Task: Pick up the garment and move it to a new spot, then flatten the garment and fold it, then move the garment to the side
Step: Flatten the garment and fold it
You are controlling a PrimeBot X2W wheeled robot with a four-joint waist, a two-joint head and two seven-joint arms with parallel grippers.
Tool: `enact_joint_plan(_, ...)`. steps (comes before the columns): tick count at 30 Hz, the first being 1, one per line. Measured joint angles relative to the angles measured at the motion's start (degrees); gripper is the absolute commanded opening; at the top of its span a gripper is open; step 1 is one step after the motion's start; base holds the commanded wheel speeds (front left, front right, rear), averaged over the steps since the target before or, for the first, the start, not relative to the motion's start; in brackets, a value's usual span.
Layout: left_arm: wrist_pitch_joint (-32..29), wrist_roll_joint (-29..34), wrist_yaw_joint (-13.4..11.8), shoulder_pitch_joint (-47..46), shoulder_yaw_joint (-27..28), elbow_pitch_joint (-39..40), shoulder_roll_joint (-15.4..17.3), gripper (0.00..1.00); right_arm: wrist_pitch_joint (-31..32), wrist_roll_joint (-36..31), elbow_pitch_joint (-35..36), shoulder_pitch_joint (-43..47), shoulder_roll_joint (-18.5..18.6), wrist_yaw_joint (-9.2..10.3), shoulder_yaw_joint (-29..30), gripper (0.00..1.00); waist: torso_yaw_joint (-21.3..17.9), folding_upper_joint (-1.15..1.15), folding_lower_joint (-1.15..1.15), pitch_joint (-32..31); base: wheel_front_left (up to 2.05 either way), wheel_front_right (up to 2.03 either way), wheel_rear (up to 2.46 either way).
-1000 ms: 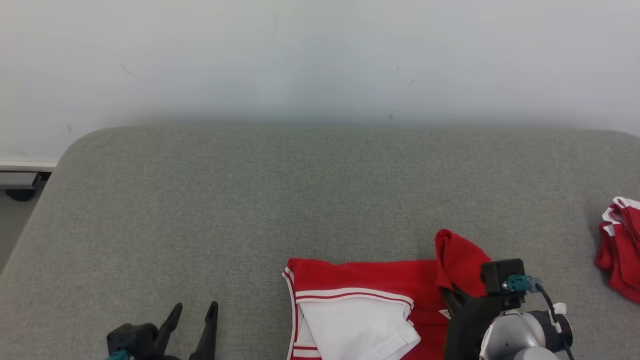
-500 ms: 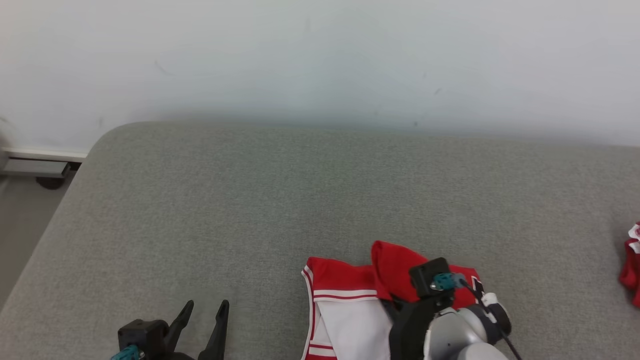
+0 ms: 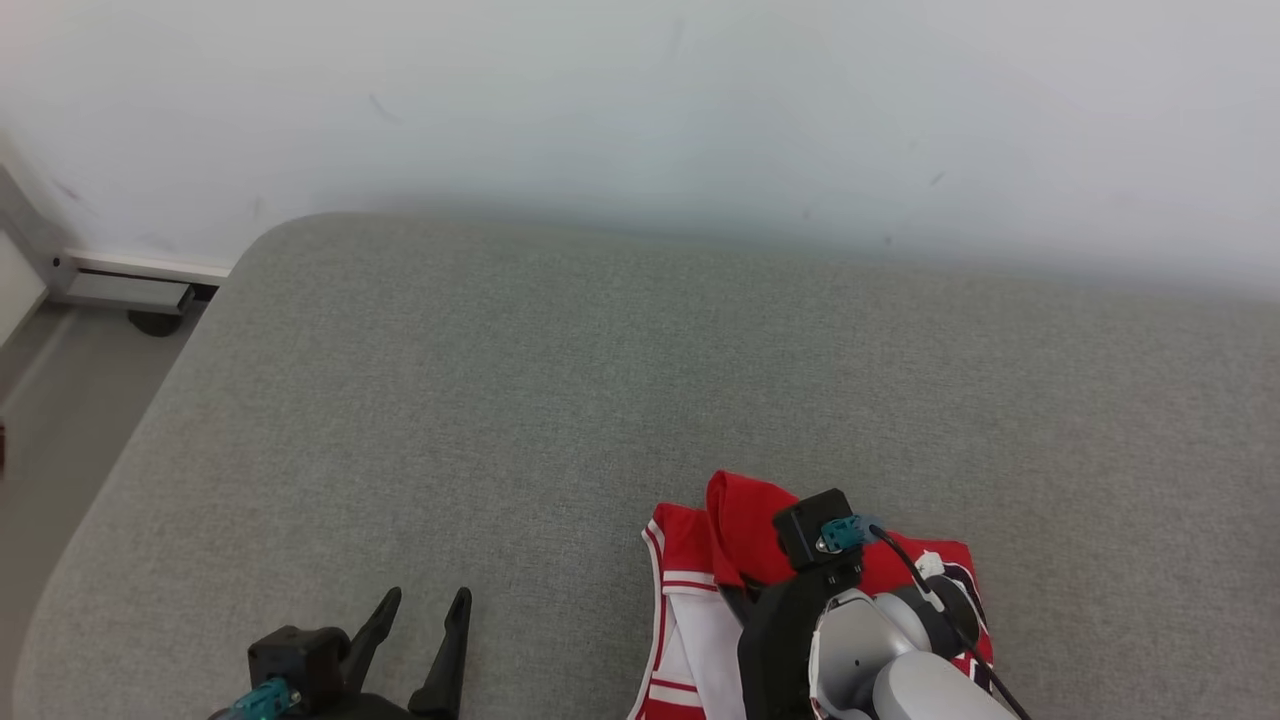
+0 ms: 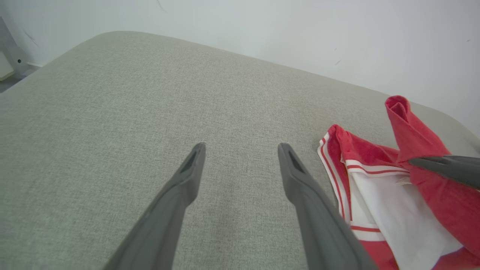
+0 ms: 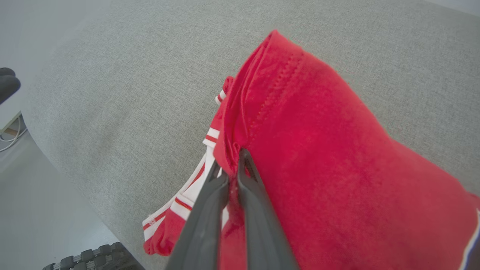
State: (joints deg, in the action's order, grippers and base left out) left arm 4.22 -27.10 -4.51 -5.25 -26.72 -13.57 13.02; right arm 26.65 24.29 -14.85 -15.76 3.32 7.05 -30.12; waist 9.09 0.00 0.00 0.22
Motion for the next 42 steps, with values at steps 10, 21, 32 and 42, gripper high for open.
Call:
enact_joint_plan(10,0.1,0.0,0.0,0.0,0.1,-0.4,-0.2,1.0,-0.8,3.7,-3.9,-2.1,0.1,0.04,-3.2,0.0,1.2,0.0,0.0,0.4,0.0,0.0,0.0)
enact_joint_plan(21,0.6,0.0,0.0,0.0,0.1,-0.7,-0.2,1.0,-4.9,9.6,-5.0,-2.7,0.1,0.08,-4.9,1.0,1.4,0.0,0.0,0.3,0.0,0.0,0.0)
enact_joint_plan(32,0.9,0.0,0.0,0.1,0.3,-0.9,-0.1,1.0,-12.6,12.8,-3.2,-5.6,0.1,0.08,-2.1,1.0,0.6,0.0,0.0,-0.1,0.0,0.0,0.0)
enact_joint_plan(42,1.9,-0.1,-0.5,1.9,1.7,-0.8,0.7,1.0,-14.1,1.4,-2.3,2.8,6.9,0.09,10.2,1.0,-1.6,0.0,0.0,-1.1,0.0,0.0,0.0)
